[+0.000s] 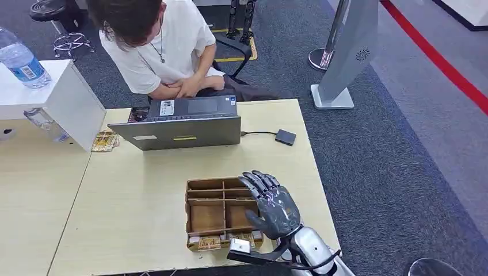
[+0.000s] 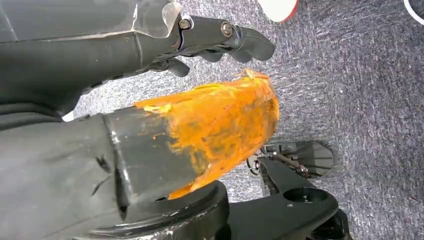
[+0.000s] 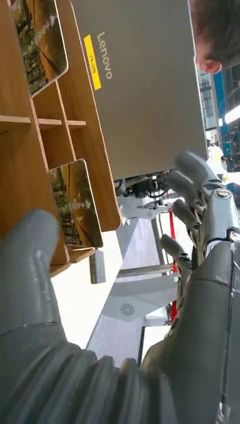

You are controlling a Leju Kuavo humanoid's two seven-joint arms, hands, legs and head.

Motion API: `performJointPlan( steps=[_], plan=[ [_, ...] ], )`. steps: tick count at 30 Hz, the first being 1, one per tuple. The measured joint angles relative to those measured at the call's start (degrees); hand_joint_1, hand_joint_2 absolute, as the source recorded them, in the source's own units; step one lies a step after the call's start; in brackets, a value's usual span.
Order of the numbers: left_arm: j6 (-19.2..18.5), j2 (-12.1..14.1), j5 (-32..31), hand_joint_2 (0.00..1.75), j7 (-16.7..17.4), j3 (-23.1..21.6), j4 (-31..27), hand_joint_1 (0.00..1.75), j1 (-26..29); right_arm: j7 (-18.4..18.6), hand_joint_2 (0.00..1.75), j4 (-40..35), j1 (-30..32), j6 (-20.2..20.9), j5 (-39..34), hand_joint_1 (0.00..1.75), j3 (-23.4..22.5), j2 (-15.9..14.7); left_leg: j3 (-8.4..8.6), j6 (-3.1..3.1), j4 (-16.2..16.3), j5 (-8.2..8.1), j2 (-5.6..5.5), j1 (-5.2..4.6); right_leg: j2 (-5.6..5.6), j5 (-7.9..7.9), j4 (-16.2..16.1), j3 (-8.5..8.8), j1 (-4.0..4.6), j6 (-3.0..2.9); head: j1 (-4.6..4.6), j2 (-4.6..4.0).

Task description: Pass the card to the sensor for recognition and then transmit it.

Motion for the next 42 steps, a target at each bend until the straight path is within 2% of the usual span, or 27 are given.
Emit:
performJointPlan(
  steps=[6, 13, 20, 22, 35, 37, 38, 42],
  plan=[
    [-0.2, 0.0, 0.0, 0.0, 0.0, 0.0, 0.0, 0.0, 0.0, 0.0, 1.75, 0.1, -0.2, 0.1, 0.0, 0.51, 0.1, 0.0, 0.0, 0.0, 0.0, 0.0, 0.0, 0.0, 0.0, 0.0, 0.0, 0.0, 0.0, 0.0, 0.0, 0.0],
    [-0.2, -0.1, -0.1, 0.0, 0.0, 0.0, 0.0, 0.0, 0.0, 0.8, 1.75, 1.1, -0.9, 0.1, 0.7, 0.61, 0.5, 0.0, 0.0, 0.0, 0.0, 0.0, 0.0, 0.0, 0.0, 0.0, 0.0, 0.0, 0.0, 0.0, 0.0, 0.0],
    [-0.3, -0.2, -0.3, 0.0, 0.0, 0.1, 0.0, 0.0, 0.0, 1.7, 1.75, 2.1, -1.4, 0.0, 1.4, 0.63, 1.0, 0.0, 0.0, 0.0, 0.0, 0.0, 0.0, 0.0, 0.0, 0.0, 0.0, 0.0, 0.0, 0.0, 0.0, 0.0],
    [-0.3, -0.2, -0.4, 0.0, 0.0, 0.2, 0.0, 0.0, 0.0, 2.5, 1.75, 2.4, -1.6, -0.1, 2.1, 0.75, 1.1, 0.0, 0.0, 0.0, 0.0, 0.0, 0.0, 0.0, 0.0, 0.0, 0.0, 0.0, 0.0, 0.0, 0.0, 0.0],
    [-0.3, -0.3, -1.0, 0.0, 0.0, 0.5, 0.0, 0.0, 0.0, 4.0, 1.75, 3.6, -2.2, -0.4, 3.4, 1.01, 1.2, 0.0, 0.0, 0.0, 0.0, 0.0, 0.0, 0.0, 0.0, 0.0, 0.0, 0.0, 0.0, 0.0, 0.0, 0.0],
    [-0.3, -0.3, -1.0, 0.0, 0.0, 0.5, 0.0, 0.0, 0.0, 4.2, 1.75, 3.6, -2.2, -0.5, 3.7, 1.27, 1.2, 0.0, 0.0, 0.0, 0.0, 0.0, 0.0, 0.0, 0.0, 0.0, 0.0, 0.0, 0.0, 0.0, 0.0, 0.0],
    [-0.3, -0.3, -1.0, 0.0, 0.0, 0.5, 0.0, 0.0, 0.0, 4.3, 1.75, 3.6, -2.2, -0.5, 3.7, 1.31, 1.2, 0.0, 0.0, 0.0, 0.0, 0.0, 0.0, 0.0, 0.0, 0.0, 0.0, 0.0, 0.0, 0.0, 0.0, 0.0],
    [-0.3, -0.3, -1.0, 0.0, 0.0, 0.5, 0.0, 0.0, 0.0, 4.3, 1.75, 3.6, -2.2, -0.5, 3.7, 1.33, 1.2, 0.0, 0.0, 0.0, 0.0, 0.0, 0.0, 0.0, 0.0, 0.0, 0.0, 0.0, 0.0, 0.0, 0.0, 0.0]
  ],
)
